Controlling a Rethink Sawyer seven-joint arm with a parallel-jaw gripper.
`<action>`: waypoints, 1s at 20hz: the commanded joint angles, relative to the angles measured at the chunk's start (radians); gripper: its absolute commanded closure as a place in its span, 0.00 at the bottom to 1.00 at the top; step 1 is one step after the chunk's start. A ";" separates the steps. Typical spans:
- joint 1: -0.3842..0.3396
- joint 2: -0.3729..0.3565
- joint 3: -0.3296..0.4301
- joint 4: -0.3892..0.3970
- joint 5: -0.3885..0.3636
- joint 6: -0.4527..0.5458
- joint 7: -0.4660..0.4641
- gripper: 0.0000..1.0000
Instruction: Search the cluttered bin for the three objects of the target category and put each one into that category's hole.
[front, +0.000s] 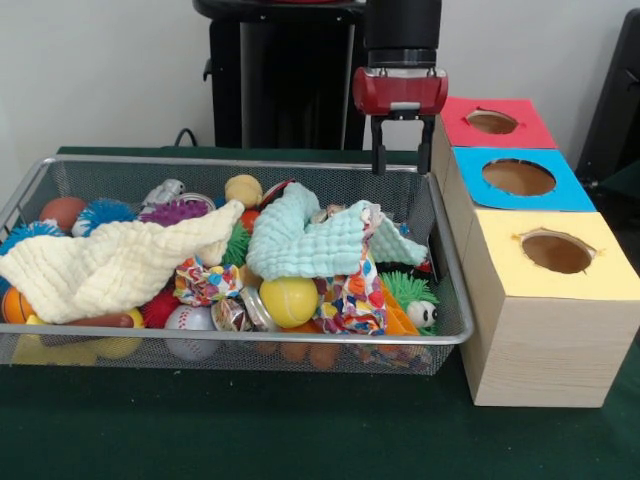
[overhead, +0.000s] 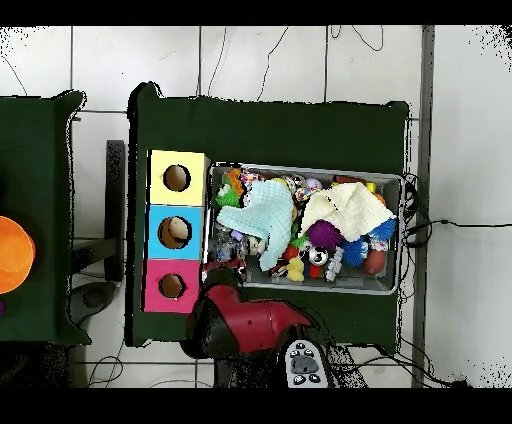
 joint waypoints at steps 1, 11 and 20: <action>0.001 0.106 -0.030 -0.112 -0.047 -0.119 0.100 0.00; 0.041 0.227 -0.105 -0.131 -0.027 -0.236 0.099 0.00; 0.037 0.316 -0.144 -0.174 -0.044 -0.320 0.084 0.00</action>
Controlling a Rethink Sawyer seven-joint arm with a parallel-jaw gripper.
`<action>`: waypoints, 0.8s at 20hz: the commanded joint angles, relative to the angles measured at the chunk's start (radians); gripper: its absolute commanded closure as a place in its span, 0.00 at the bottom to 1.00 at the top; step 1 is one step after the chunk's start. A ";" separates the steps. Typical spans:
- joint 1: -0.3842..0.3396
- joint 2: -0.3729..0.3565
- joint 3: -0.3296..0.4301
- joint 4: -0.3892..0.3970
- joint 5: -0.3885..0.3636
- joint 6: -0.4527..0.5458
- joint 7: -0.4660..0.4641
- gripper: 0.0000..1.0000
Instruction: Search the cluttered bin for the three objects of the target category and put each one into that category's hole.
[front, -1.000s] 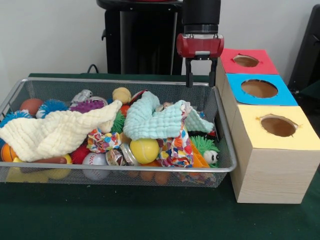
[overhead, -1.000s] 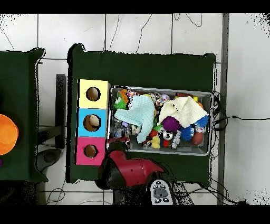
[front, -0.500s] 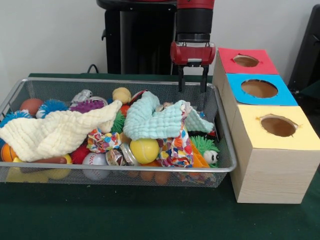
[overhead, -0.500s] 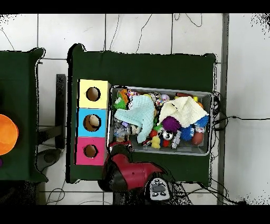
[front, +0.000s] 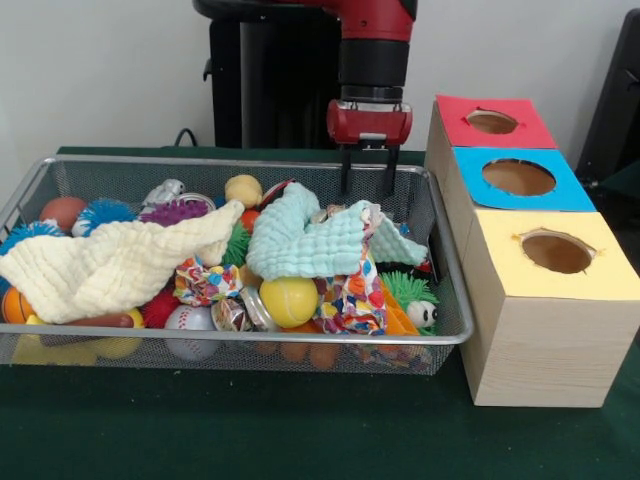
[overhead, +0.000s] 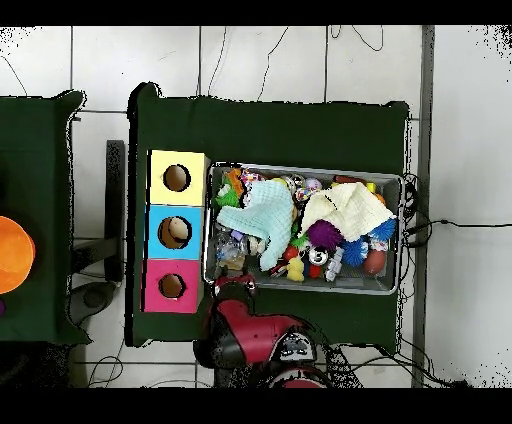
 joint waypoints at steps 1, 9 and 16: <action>-0.032 0.081 0.000 -0.166 -0.054 -0.102 0.087 0.00; -0.088 0.026 0.047 -0.235 -0.155 -0.161 0.094 0.00; -0.148 0.019 0.091 -0.347 -0.248 -0.169 0.096 0.00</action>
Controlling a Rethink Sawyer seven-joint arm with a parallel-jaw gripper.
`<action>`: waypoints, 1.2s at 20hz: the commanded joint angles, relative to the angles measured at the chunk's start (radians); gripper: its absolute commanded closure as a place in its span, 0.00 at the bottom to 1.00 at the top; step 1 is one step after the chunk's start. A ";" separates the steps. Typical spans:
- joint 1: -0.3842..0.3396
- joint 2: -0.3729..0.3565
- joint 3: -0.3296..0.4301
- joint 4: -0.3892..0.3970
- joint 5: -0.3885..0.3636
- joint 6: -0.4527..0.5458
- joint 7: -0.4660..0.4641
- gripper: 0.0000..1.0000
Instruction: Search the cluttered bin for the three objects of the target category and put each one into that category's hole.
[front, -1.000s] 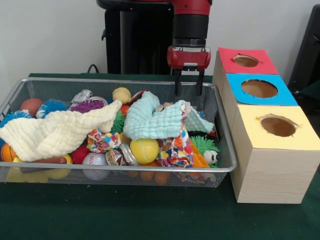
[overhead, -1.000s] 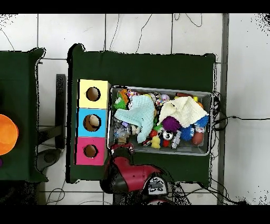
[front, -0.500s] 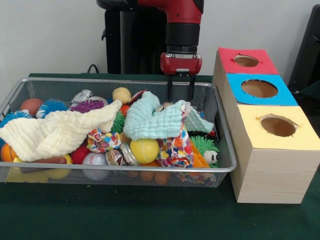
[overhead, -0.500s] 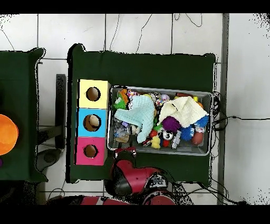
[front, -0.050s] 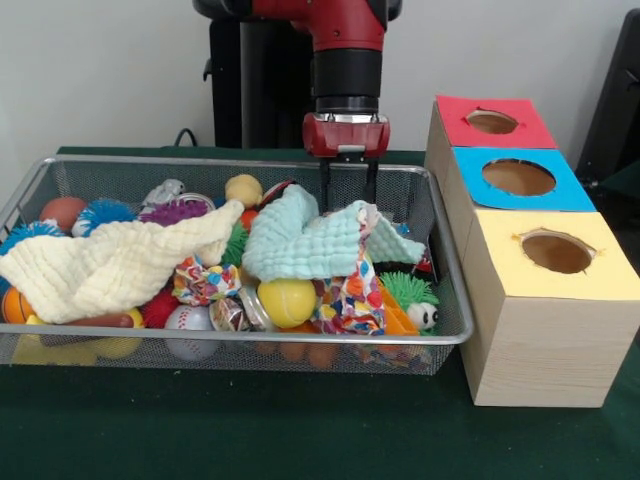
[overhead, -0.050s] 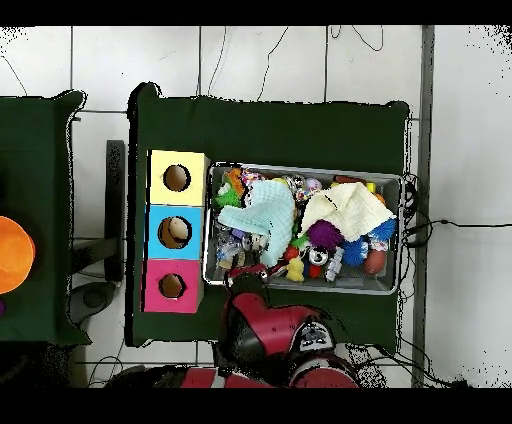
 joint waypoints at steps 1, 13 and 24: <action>-0.084 -0.009 0.120 -0.267 -0.108 -0.094 0.108 0.00; -0.140 -0.014 0.219 -0.369 -0.138 -0.105 0.153 0.00; -0.305 -0.040 0.408 -0.519 -0.434 0.067 0.250 0.00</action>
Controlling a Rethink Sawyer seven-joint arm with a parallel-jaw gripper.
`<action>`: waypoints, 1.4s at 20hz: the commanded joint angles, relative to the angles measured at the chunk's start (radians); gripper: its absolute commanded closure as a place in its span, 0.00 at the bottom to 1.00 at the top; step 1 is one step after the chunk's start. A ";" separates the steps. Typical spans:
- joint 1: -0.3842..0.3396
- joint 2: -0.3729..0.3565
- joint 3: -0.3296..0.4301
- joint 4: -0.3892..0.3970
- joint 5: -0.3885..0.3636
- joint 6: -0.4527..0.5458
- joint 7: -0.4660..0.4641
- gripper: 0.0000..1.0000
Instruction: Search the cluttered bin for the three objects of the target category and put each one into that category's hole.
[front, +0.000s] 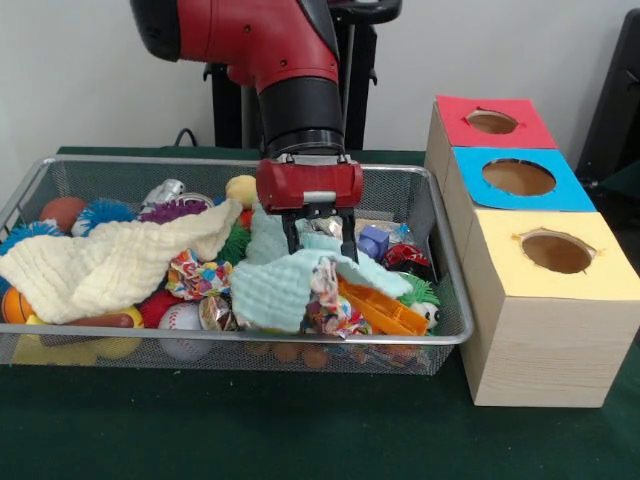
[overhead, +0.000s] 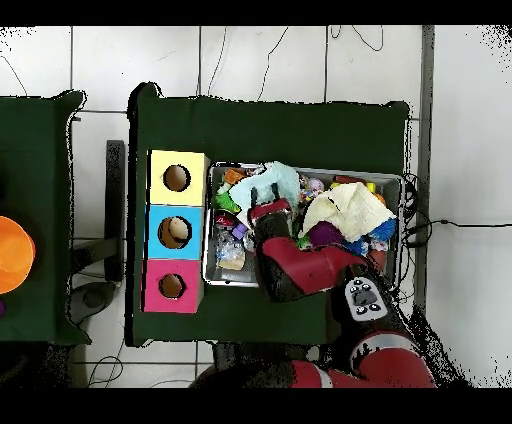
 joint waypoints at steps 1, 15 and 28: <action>-0.136 -0.034 0.266 -0.216 -0.245 0.124 0.274 0.00; -0.517 -0.022 0.825 -0.125 -0.311 0.770 -0.177 0.00; -0.299 -0.085 0.557 -0.074 -0.298 0.808 0.057 0.00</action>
